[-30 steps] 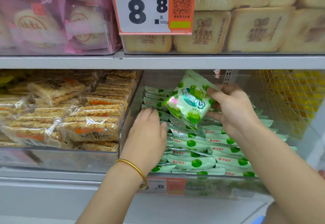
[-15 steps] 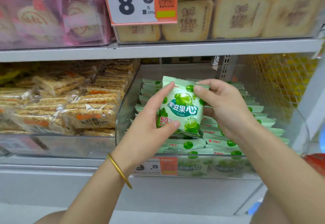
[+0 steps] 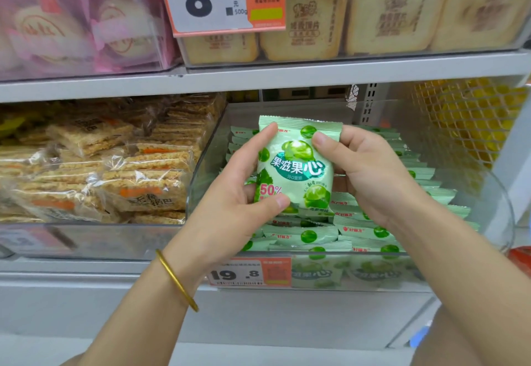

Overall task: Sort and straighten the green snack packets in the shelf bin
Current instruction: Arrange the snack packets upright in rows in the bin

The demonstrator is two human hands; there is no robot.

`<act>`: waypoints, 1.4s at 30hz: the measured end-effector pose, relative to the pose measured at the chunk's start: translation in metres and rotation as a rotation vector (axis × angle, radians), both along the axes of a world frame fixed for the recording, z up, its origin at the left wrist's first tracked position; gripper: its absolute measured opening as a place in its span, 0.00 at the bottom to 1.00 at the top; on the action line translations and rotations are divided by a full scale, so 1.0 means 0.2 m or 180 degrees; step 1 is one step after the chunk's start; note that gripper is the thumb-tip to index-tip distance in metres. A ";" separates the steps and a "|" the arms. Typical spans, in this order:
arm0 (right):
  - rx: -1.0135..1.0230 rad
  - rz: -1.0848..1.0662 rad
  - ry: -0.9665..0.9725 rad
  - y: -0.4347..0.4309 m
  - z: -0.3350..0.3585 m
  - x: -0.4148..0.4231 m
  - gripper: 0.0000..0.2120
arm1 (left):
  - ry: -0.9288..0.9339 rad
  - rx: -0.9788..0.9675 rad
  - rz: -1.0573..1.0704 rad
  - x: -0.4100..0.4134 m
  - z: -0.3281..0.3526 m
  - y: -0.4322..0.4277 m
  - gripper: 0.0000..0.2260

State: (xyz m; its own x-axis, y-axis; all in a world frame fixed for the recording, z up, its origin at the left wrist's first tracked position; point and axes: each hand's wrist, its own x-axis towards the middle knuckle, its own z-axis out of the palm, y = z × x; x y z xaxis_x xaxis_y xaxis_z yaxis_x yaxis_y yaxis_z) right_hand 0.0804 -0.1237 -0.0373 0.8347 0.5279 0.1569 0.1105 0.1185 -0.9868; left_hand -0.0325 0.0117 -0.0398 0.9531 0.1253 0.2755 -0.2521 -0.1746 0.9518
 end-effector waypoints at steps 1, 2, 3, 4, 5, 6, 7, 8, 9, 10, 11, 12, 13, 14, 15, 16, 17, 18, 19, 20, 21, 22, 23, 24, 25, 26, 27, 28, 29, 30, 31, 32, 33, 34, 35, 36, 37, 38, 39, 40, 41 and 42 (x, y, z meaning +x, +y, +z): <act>0.0003 -0.0022 0.0008 0.00 0.00 0.00 0.11 | 0.0002 -0.0015 -0.0008 0.00 0.00 0.00 0.34; 0.0003 -0.0043 0.0007 0.01 0.00 0.00 0.12 | 0.0005 -0.0026 -0.0024 0.00 0.00 0.00 0.34; 0.0001 -0.0057 0.0005 0.01 0.00 0.00 0.12 | 0.0011 -0.0025 -0.0043 0.00 0.01 0.00 0.35; -0.0004 -0.0064 0.0000 0.01 0.00 0.00 0.12 | 0.0018 -0.0021 -0.0058 -0.01 0.01 0.01 0.35; -0.0007 -0.0064 -0.0003 0.01 0.00 0.00 0.12 | 0.0025 -0.0026 -0.0076 -0.01 0.01 0.01 0.35; -0.0010 -0.0065 -0.0009 0.01 0.00 0.00 0.12 | 0.0030 -0.0034 -0.0097 -0.01 0.01 0.01 0.36; -0.0012 -0.0064 -0.0010 0.01 0.00 0.00 0.12 | 0.0034 -0.0037 -0.0114 -0.01 0.01 0.01 0.36; -0.0009 -0.0066 -0.0010 0.01 0.00 0.00 0.13 | 0.0039 -0.0032 -0.0120 -0.01 0.01 0.01 0.37; 0.0001 -0.0064 -0.0005 0.02 -0.01 0.00 0.15 | 0.0041 -0.0021 -0.0116 -0.01 0.01 0.01 0.37; 0.0012 -0.0058 0.0000 0.02 0.00 0.00 0.17 | 0.0043 -0.0001 -0.0098 0.00 0.01 0.01 0.37; 0.0016 -0.0046 0.0002 0.02 0.00 0.00 0.18 | 0.0040 0.0042 -0.0069 0.00 0.00 0.01 0.36; 0.0019 -0.0038 -0.0004 0.02 -0.01 0.00 0.19 | 0.0033 0.0112 -0.0015 0.00 0.00 0.01 0.36; 0.0018 -0.0036 -0.0007 0.02 -0.01 0.00 0.20 | 0.0022 0.0200 0.0053 0.01 -0.01 0.01 0.36; 0.0018 -0.0039 -0.0017 0.02 -0.01 0.00 0.21 | 0.0002 0.0306 0.0144 0.01 -0.02 0.01 0.35; 0.0018 -0.0049 -0.0023 0.02 -0.01 0.00 0.21 | -0.0013 0.0487 0.0274 0.01 -0.03 0.01 0.35; 0.0026 -0.0072 -0.0030 0.02 -0.01 0.00 0.21 | -0.0026 0.0782 0.0472 0.01 -0.04 0.01 0.33; 0.0048 -0.0092 -0.0017 0.02 -0.01 0.00 0.20 | -0.0057 0.1175 0.0746 0.01 -0.05 0.01 0.32; 0.0084 -0.0093 0.0009 0.03 -0.02 0.00 0.18 | -0.0132 0.1570 0.1038 0.01 -0.05 0.01 0.29; 0.0126 -0.0074 0.0058 0.03 -0.02 -0.01 0.15 | -0.0227 0.1877 0.1293 0.01 -0.06 0.00 0.27; 0.0173 -0.0040 0.0100 0.03 -0.02 -0.01 0.11 | -0.0282 0.2073 0.1471 0.01 -0.06 0.00 0.25; 0.0219 0.0013 0.0140 0.04 -0.02 -0.02 0.06 | -0.0283 0.2175 0.1572 0.01 -0.06 -0.01 0.25; 0.0262 0.0079 0.0158 0.05 -0.02 -0.02 0.04 | -0.0232 0.2174 0.1602 0.01 -0.06 -0.02 0.26; 0.0306 0.0170 0.0181 0.05 -0.02 -0.03 0.04 | -0.0157 0.2093 0.1572 0.01 -0.06 -0.03 0.27; 0.0353 0.0285 0.0202 0.06 -0.01 -0.04 0.05 | -0.0112 0.2040 0.1547 0.02 -0.06 -0.03 0.30; 0.0408 0.0421 0.0244 0.06 -0.01 -0.05 0.08 | -0.0104 0.2084 0.1560 0.02 -0.06 -0.03 0.33; 0.0465 0.0573 0.0291 0.06 -0.01 -0.05 0.10 | -0.0128 0.2199 0.1595 0.02 -0.07 -0.03 0.37; 0.0511 0.0726 0.0340 0.06 0.00 -0.05 0.12 | -0.0165 0.2307 0.1641 0.03 -0.08 -0.02 0.39; 0.0540 0.0853 0.0356 0.06 0.00 -0.05 0.13 | -0.0198 0.2348 0.1672 0.03 -0.08 -0.02 0.39; 0.0556 0.0945 0.0368 0.06 0.00 -0.05 0.14 | -0.0232 0.2314 0.1683 0.03 -0.08 -0.01 0.37; 0.0556 0.0989 0.0369 0.06 0.00 -0.05 0.15 | -0.0279 0.2220 0.1664 0.03 -0.08 0.00 0.34; 0.0538 0.0988 0.0369 0.06 0.00 -0.04 0.16 | -0.0323 0.2082 0.1594 0.03 -0.07 0.01 0.32; 0.0479 0.0907 0.0300 0.05 0.00 -0.04 0.16 | -0.0333 0.1896 0.1483 0.03 -0.06 0.01 0.29; 0.0362 0.0744 0.0137 0.05 -0.01 -0.03 0.14 | -0.0331 0.1647 0.1344 0.02 -0.05 0.01 0.28; 0.0196 0.0514 -0.0106 0.05 -0.01 -0.03 0.11 | -0.0327 0.1318 0.1198 0.02 -0.04 0.01 0.28; 0.0051 0.0304 -0.0303 0.05 -0.01 -0.02 0.08 | -0.0321 0.0932 0.1087 0.02 -0.03 0.01 0.29; -0.0010 0.0191 -0.0395 0.05 -0.01 -0.01 0.08 | -0.0304 0.0592 0.1002 0.01 -0.02 0.00 0.29; 0.0019 0.0178 -0.0375 0.05 -0.01 -0.01 0.08 | -0.0289 0.0363 0.0930 0.00 -0.02 0.00 0.30; 0.0093 0.0247 -0.0284 0.05 -0.02 0.00 0.09 | -0.0286 0.0243 0.0844 0.00 -0.02 0.01 0.30; 0.0171 0.0347 -0.0183 0.05 -0.01 -0.01 0.10 | -0.0295 0.0224 0.0740 -0.01 -0.02 0.01 0.29; 0.0247 0.0450 -0.0100 0.05 -0.01 -0.01 0.11 | -0.0291 0.0272 0.0635 -0.01 -0.02 0.01 0.28; 0.0324 0.0531 -0.0036 0.05 0.00 -0.02 0.12 | -0.0284 0.0333 0.0545 -0.02 -0.01 0.01 0.27; 0.0394 0.0575 -0.0008 0.05 0.00 -0.02 0.13 | -0.0265 0.0350 0.0480 -0.02 -0.01 0.01 0.26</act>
